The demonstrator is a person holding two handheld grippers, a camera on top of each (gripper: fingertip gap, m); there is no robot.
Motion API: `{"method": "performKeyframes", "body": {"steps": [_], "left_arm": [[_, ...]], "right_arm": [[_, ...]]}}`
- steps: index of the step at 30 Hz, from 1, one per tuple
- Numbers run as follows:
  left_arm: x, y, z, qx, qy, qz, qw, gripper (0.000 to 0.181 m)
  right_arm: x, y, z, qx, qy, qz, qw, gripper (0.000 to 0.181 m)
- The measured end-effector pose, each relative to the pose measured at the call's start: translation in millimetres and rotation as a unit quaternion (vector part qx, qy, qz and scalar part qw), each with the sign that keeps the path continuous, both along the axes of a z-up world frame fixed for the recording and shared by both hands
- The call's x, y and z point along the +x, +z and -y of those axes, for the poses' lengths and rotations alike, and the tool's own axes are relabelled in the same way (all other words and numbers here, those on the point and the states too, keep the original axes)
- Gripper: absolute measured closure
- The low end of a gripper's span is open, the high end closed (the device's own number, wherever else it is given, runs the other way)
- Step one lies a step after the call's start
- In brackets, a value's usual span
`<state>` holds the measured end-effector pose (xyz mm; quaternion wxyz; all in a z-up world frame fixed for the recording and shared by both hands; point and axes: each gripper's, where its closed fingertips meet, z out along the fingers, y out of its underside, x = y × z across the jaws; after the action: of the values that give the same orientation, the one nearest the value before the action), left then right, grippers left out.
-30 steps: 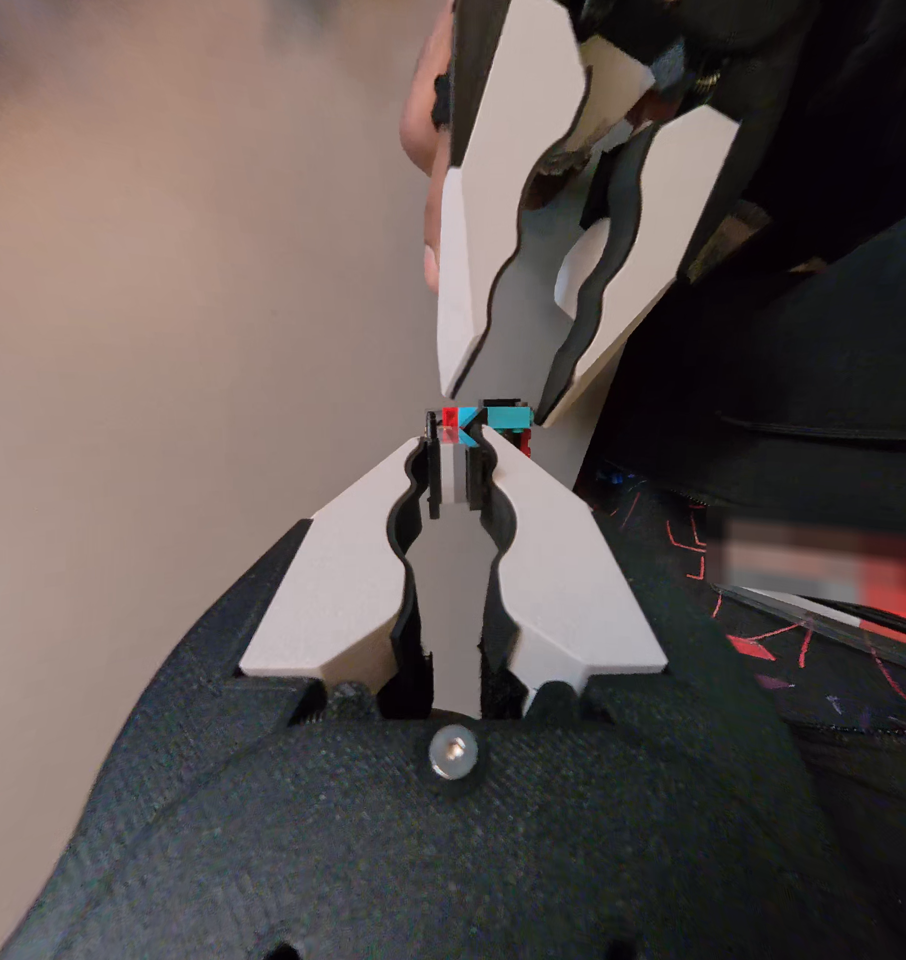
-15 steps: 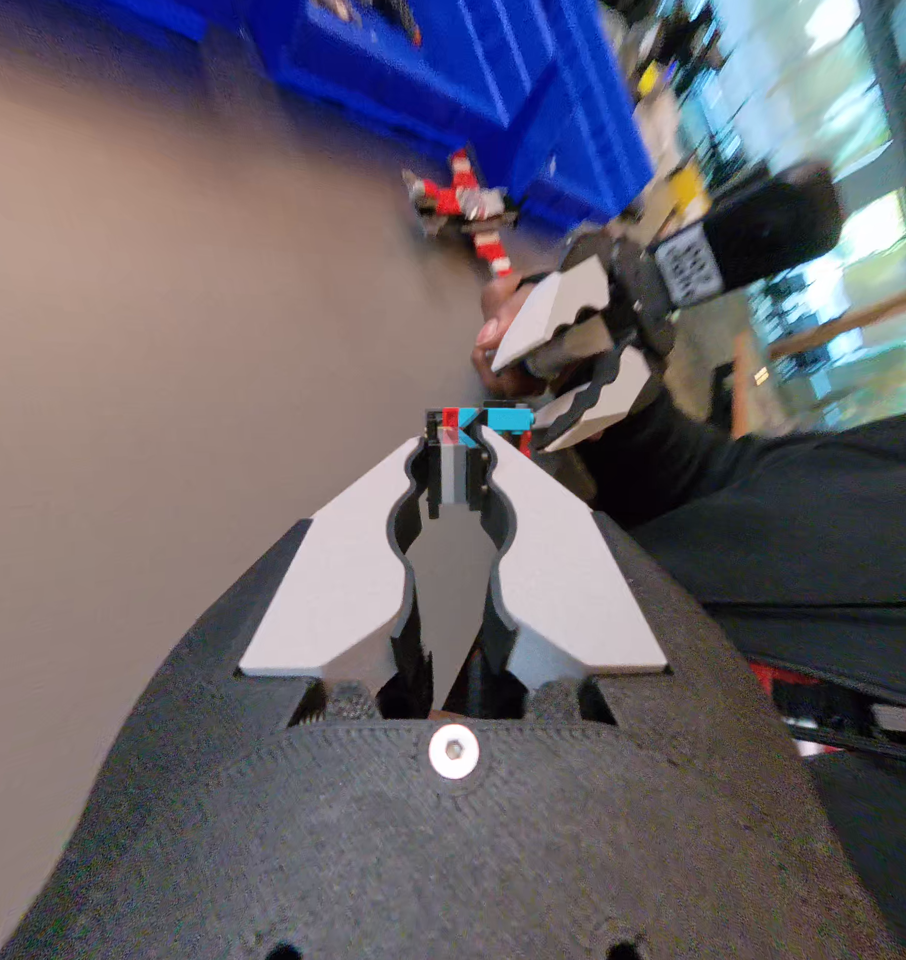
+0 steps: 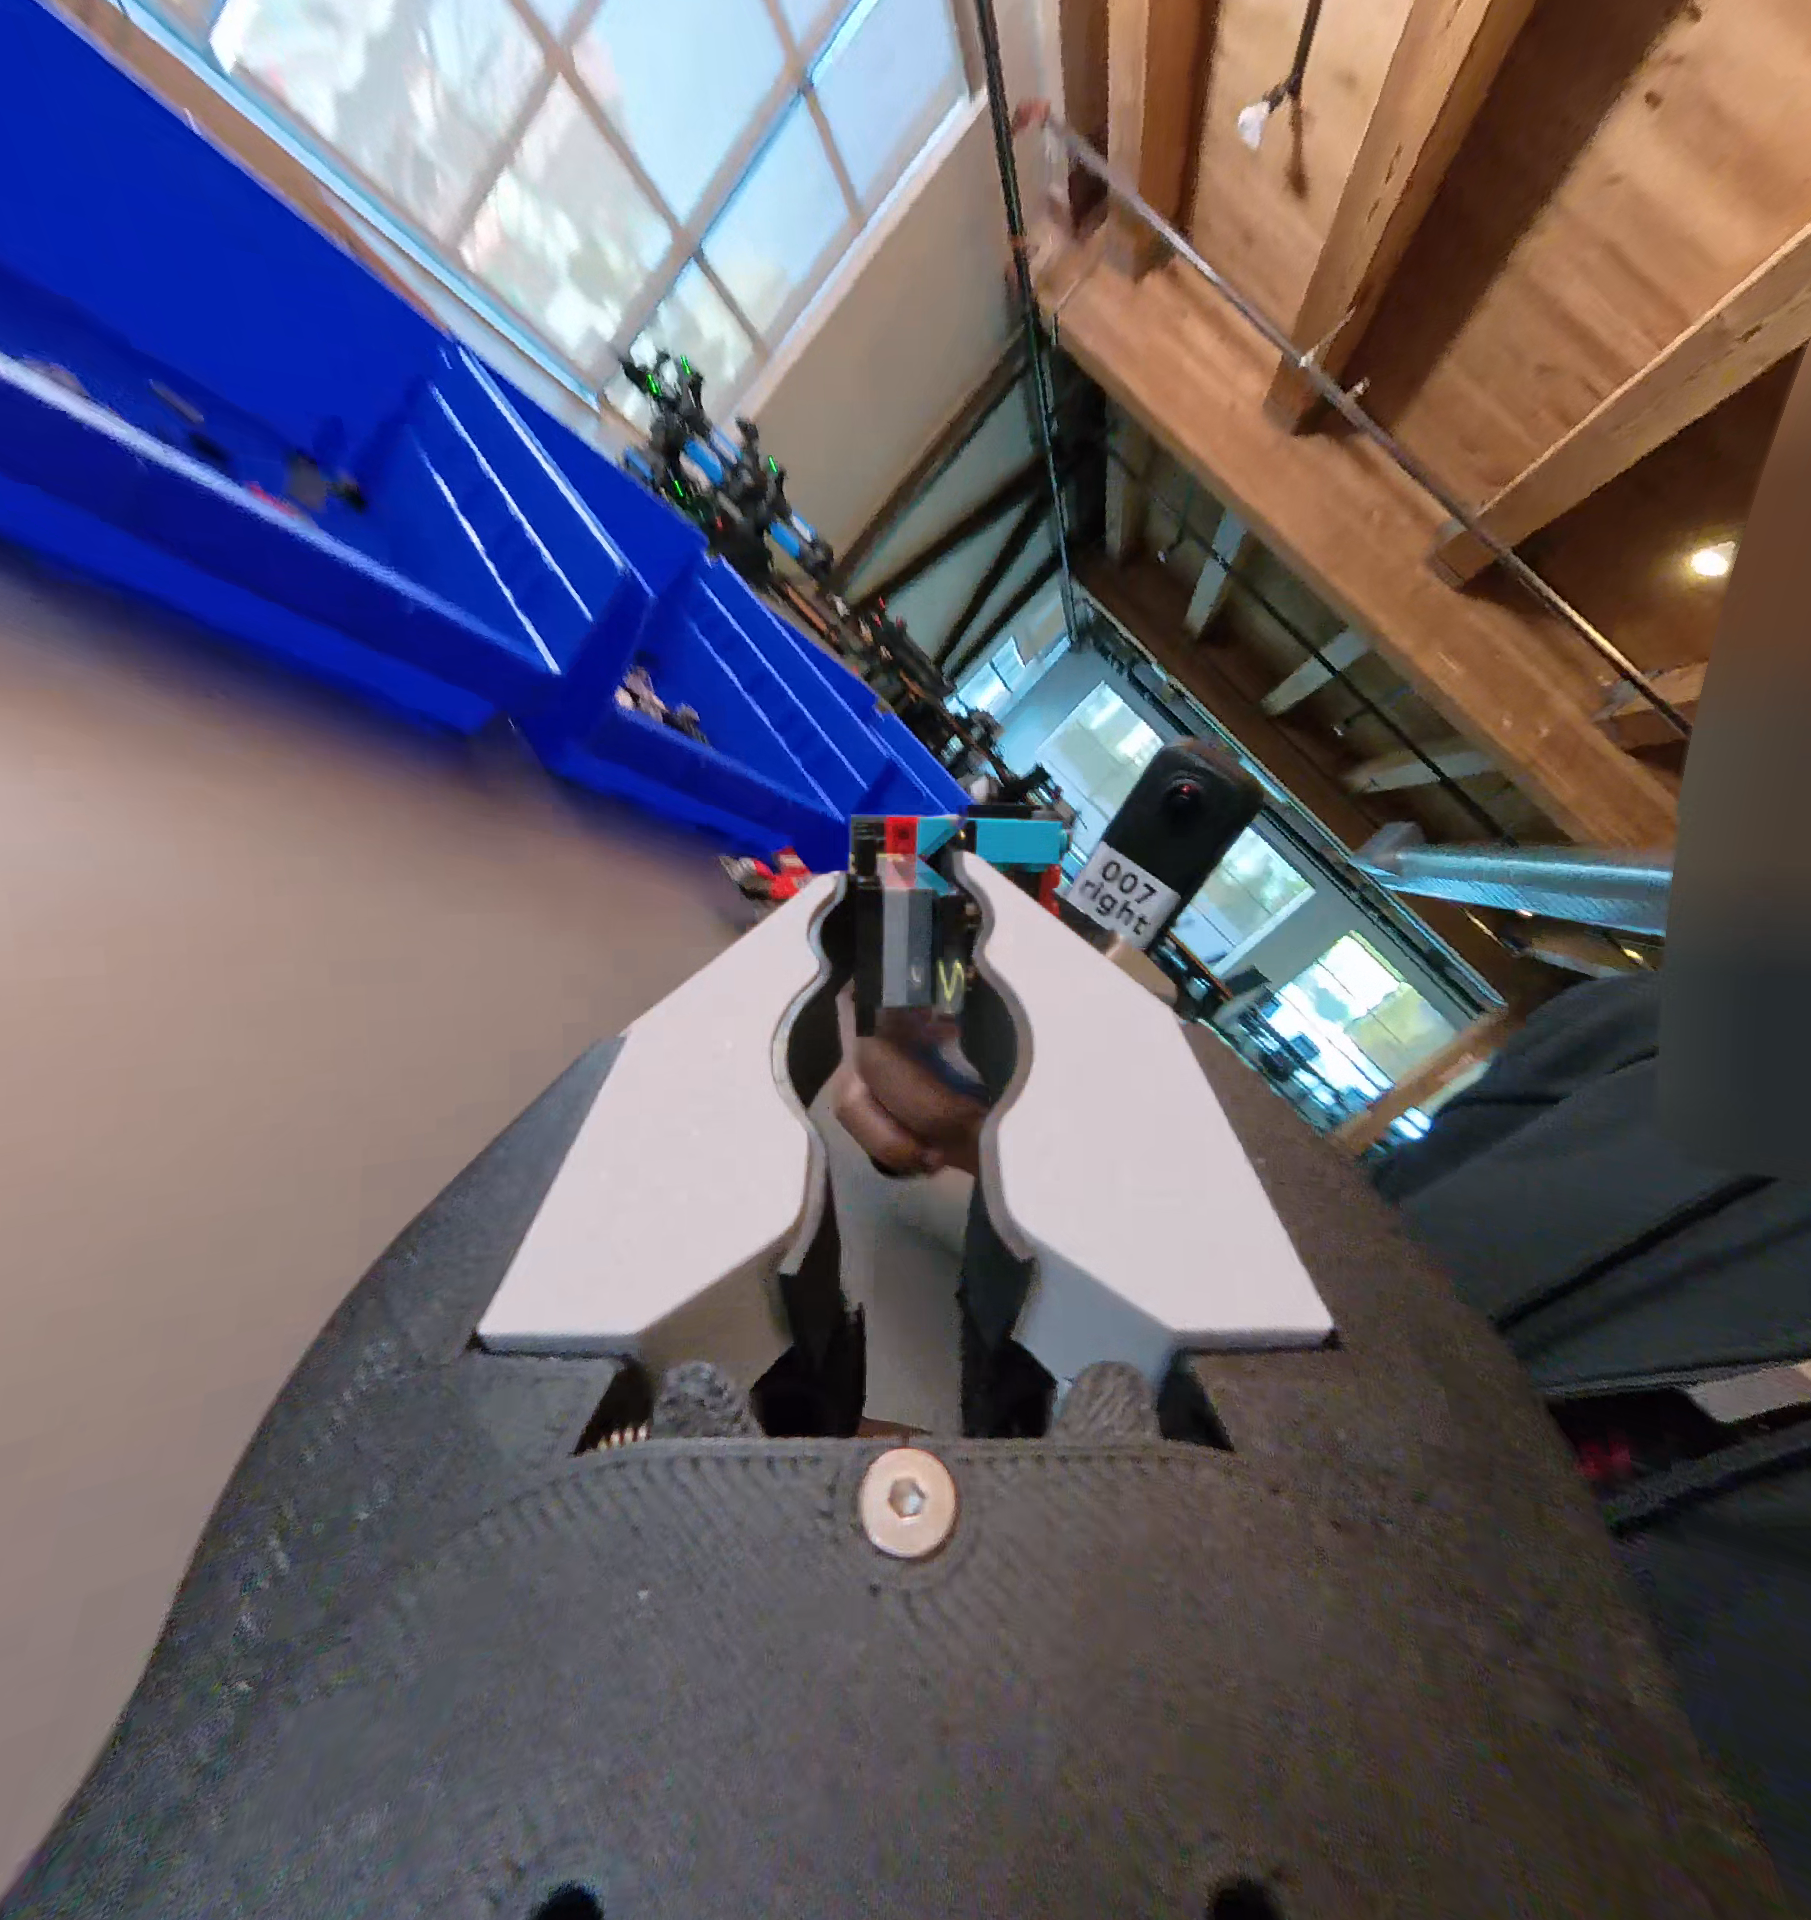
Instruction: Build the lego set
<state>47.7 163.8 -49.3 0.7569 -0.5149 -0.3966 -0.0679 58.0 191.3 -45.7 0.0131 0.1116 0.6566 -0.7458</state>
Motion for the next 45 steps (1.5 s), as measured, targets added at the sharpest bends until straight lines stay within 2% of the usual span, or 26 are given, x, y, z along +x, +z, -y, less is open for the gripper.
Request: {"method": "performKeyframes", "body": {"steps": [4,8,14,19,23,30,33,36,40,45], "left_arm": [[-6,8,13,-0.003,0.078,-0.06,0.995,0.164],[-9,10,19,-0.013,0.138,-0.091,0.986,0.164],[-6,14,27,-0.068,0.212,-0.155,0.962,0.164],[-8,14,33,-0.064,0.255,-0.146,0.954,0.165],[-11,7,33,-0.043,0.264,-0.11,0.957,0.165],[-18,-5,42,-0.024,0.299,-0.052,0.953,0.165],[-18,-9,40,-0.023,0.3,-0.035,0.953,0.165],[-19,-13,37,-0.019,0.289,-0.013,0.957,0.164],[-14,-13,29,-0.02,0.25,0.001,0.968,0.155],[-7,-1,26,-0.004,0.205,0.02,0.979,0.15]], "right_arm": [[-6,0,15,-0.01,-0.016,0.058,0.998,0.117],[-10,3,25,-0.015,-0.025,0.072,0.997,0.117],[-15,6,33,-0.029,-0.015,0.095,0.995,0.118],[-17,2,40,-0.018,-0.038,0.084,0.996,0.123],[-21,-5,45,0.002,-0.067,0.086,0.994,0.129],[-22,-21,48,0.055,-0.138,0.073,0.986,0.129],[-24,-31,50,0.082,-0.164,0.075,0.98,0.133],[-29,-30,46,0.082,-0.18,0.065,0.978,0.138],[-37,-23,38,0.068,-0.157,0.075,0.982,0.139],[-34,-19,38,0.097,-0.067,0.052,0.992,0.139]]}}
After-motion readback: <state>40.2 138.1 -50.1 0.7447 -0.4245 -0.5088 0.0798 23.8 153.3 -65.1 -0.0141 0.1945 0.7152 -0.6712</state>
